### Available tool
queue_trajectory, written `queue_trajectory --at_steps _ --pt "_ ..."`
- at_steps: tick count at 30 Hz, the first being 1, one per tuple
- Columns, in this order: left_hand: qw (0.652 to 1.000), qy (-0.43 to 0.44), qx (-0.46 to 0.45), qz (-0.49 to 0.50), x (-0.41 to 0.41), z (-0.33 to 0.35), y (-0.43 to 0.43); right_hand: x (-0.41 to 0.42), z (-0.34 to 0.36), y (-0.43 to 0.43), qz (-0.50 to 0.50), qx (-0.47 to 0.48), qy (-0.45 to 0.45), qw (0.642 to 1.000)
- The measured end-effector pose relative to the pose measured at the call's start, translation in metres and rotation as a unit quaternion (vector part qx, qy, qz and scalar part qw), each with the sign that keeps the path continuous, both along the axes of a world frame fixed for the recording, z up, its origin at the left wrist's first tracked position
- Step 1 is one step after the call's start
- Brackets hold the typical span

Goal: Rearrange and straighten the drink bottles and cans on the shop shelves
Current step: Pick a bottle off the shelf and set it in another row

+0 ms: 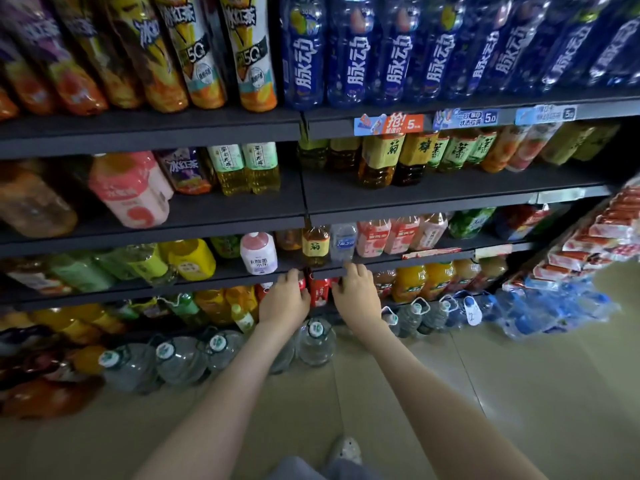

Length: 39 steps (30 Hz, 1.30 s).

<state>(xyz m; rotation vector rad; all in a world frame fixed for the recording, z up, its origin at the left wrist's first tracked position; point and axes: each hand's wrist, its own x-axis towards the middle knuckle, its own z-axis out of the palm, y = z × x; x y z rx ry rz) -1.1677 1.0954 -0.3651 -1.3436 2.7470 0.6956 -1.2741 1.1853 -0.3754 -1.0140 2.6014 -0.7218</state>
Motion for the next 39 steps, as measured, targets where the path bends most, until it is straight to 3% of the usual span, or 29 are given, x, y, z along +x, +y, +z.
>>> queue_trajectory --at_steps 10,25,32,39 --pt "0.996 -0.037 0.010 0.075 0.106 -0.015 -0.019 0.065 -0.011 -0.013 0.074 0.056 0.007 0.996" --pt "0.976 -0.054 -0.010 0.209 0.349 -0.001 -0.107 0.291 -0.002 -0.149 0.213 0.033 -0.023 0.976" --pt "0.968 -0.050 -0.027 0.246 0.416 -0.013 -0.200 0.362 -0.019 -0.257 0.256 0.020 -0.049 0.965" --pt "0.961 -0.060 -0.053 0.267 0.472 -0.054 -0.342 0.432 -0.078 -0.402 0.230 0.059 -0.092 0.967"
